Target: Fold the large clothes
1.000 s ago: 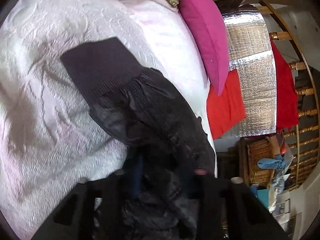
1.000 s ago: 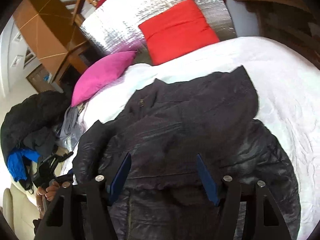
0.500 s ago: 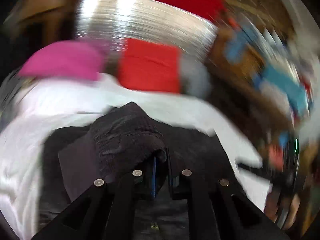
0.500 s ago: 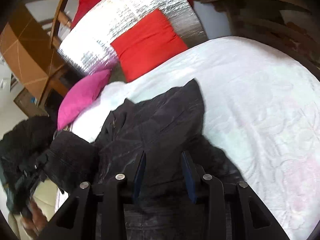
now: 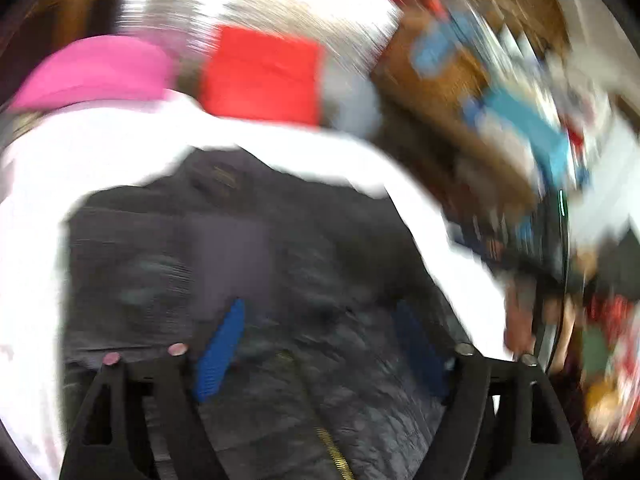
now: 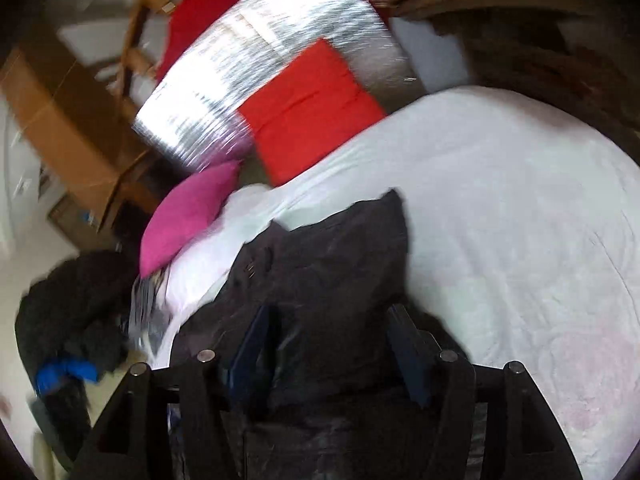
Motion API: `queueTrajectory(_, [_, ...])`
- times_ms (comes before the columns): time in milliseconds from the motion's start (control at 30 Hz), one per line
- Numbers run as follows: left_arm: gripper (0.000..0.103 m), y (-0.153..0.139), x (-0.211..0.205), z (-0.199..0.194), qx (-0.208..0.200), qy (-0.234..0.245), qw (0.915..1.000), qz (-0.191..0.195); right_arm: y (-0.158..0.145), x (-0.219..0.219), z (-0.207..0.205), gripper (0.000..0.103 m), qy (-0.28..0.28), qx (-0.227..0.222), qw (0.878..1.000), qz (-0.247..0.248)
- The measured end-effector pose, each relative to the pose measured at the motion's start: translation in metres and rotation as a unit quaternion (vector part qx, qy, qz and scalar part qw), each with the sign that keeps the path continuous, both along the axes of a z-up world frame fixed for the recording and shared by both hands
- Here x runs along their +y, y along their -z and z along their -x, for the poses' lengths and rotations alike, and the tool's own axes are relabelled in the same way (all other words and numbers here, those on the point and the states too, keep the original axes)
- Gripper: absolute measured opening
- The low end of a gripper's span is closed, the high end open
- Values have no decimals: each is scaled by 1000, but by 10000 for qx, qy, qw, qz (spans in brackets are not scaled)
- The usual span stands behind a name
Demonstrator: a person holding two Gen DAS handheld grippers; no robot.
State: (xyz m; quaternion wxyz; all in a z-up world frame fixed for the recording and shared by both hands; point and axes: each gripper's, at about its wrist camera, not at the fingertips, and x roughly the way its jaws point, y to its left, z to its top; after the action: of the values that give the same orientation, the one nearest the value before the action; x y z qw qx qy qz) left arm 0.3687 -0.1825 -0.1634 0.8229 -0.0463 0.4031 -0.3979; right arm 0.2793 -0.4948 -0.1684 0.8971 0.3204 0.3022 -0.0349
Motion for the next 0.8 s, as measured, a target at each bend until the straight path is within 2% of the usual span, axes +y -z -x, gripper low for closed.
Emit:
queueTrajectory(33, [81, 0, 26, -16, 49, -499, 9987, 102, -1, 10, -1, 66, -164, -2, 9998, 132])
queueTrajectory(100, [81, 6, 59, -35, 203, -1163, 9930, 30, -7, 46, -11, 68, -684, 11, 9961, 551])
queueTrajectory(133, [80, 19, 74, -50, 377, -1607, 9862, -146, -8, 59, -13, 72, -837, 10, 9942, 675])
queueTrajectory(200, [77, 41, 86, -68, 788, -2042, 9751, -355, -7, 99, -25, 77, -1199, 60, 9869, 1079])
queueTrajectory(233, [74, 50, 88, -72, 936, -2126, 9719, -370, -4, 111, -28, 79, -1291, 91, 9840, 1226])
queueTrajectory(267, [66, 57, 90, -77, 1046, -2181, 9695, -401, -2, 130, -34, 79, -1425, 161, 9784, 1488])
queueTrajectory(333, [58, 65, 82, -82, 1067, -2164, 9688, -569, 7, 158, -43, 80, -1609, 343, 9653, 2027])
queueTrajectory(467, [48, 71, 72, -89, 1018, -2082, 9695, -800, 34, 202, -69, 80, -1915, 764, 9232, 3243])
queueTrajectory(600, [39, 83, 66, -96, 1102, -2085, 9675, -911, 66, 218, -92, 80, -2029, 1085, 8793, 4169])
queueTrajectory(633, [38, 88, 62, -97, 1113, -2072, 9675, -924, 71, 213, -95, 79, -2023, 1134, 8760, 4229])
queueTrajectory(667, [36, 91, 61, -99, 1124, -2057, 9675, -946, 73, 208, -99, 79, -1994, 1146, 8798, 4160])
queueTrajectory(700, [33, 91, 61, -98, 1131, -2061, 9672, -961, 71, 199, -101, 69, -1930, 1080, 8930, 3919])
queueTrajectory(733, [33, 92, 61, -99, 1148, -2082, 9665, -968, 68, 189, -102, 50, -1871, 1042, 9036, 3709])
queueTrajectory(800, [30, 95, 59, -100, 1151, -2075, 9667, -957, 56, 155, -101, 39, -1493, 892, 9382, 2993])
